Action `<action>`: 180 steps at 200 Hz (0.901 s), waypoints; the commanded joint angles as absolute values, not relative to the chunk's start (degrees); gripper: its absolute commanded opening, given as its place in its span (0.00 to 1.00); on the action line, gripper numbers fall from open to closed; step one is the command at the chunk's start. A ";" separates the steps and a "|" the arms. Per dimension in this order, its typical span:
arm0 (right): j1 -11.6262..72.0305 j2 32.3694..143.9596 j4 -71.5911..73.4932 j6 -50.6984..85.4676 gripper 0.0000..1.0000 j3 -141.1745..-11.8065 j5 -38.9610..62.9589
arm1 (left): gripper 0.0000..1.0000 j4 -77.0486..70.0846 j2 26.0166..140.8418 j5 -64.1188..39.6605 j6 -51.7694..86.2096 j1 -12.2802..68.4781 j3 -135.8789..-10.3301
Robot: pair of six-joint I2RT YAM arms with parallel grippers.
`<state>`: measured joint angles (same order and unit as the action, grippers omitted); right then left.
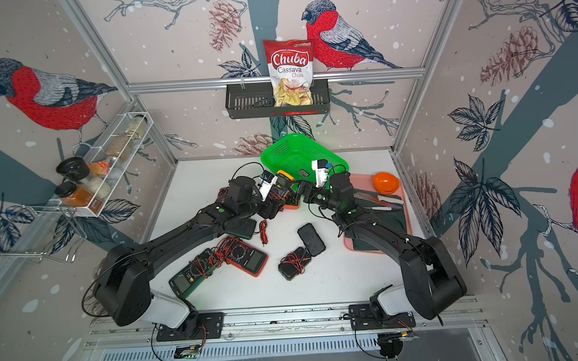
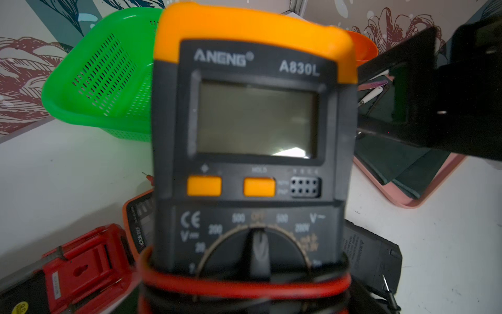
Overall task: Put the multimeter into the basket
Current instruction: Pick up the multimeter from the center of the board.
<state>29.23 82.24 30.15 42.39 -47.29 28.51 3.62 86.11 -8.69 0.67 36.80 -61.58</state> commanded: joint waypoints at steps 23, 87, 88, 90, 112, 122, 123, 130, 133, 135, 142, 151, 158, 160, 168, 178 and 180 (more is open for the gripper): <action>30.45 87.51 35.08 43.57 0.83 -50.48 30.88 | 0.00 -0.60 86.31 -11.45 1.34 36.56 -62.45; 31.47 91.31 37.71 44.38 0.60 -52.64 32.88 | 0.00 0.00 87.69 -11.89 1.47 35.69 -63.19; 31.47 91.32 37.71 44.38 0.60 -52.64 32.88 | 0.00 0.00 87.75 -11.92 1.48 35.64 -63.19; 31.47 91.45 37.64 44.41 0.59 -52.65 32.87 | 0.00 0.00 87.79 -11.92 1.49 35.65 -63.32; 31.38 92.29 37.44 44.52 0.44 -53.19 32.78 | 0.00 0.00 88.15 -12.13 1.68 35.52 -63.73; 31.25 92.45 37.47 44.56 0.37 -53.34 32.70 | 0.11 -0.15 88.07 -12.06 1.84 35.43 -63.75; 31.23 92.46 37.46 44.56 0.36 -53.34 32.65 | 0.12 -0.12 88.07 -12.05 1.89 35.38 -63.78; 31.02 92.59 37.38 44.65 0.31 -53.60 32.45 | 0.26 -0.37 87.85 -12.02 2.09 35.29 -63.66; 30.95 92.63 37.38 44.72 0.28 -53.68 32.39 | 0.34 -0.50 87.74 -12.04 2.23 35.21 -63.57; 30.81 92.64 37.45 44.73 0.27 -53.70 32.36 | 0.38 -0.59 87.68 -12.22 2.31 35.15 -63.51; 30.42 92.77 37.52 44.91 0.23 -54.00 32.11 | 0.58 -0.87 87.35 -12.52 2.61 34.87 -63.42; 29.87 92.97 37.58 45.23 0.21 -54.40 31.87 | 0.81 -1.42 86.73 -12.72 3.21 34.47 -63.16; 29.24 93.23 37.86 45.56 0.20 -54.79 31.73 | 0.98 -1.67 86.13 -12.83 3.55 34.24 -62.97; 29.02 93.31 37.88 45.65 0.20 -54.94 31.69 | 0.98 -1.80 85.96 -12.83 3.59 34.16 -62.90; 28.22 93.64 38.25 46.15 0.20 -55.55 31.63 | 0.98 -2.47 85.06 -12.72 3.97 33.87 -62.47; 27.01 94.27 39.20 46.85 0.18 -56.34 31.40 | 0.98 -2.91 83.74 -12.33 4.56 33.38 -62.04; 26.73 94.41 39.37 46.98 0.18 -56.56 31.38 | 0.98 -3.06 83.47 -12.25 4.74 33.28 -61.94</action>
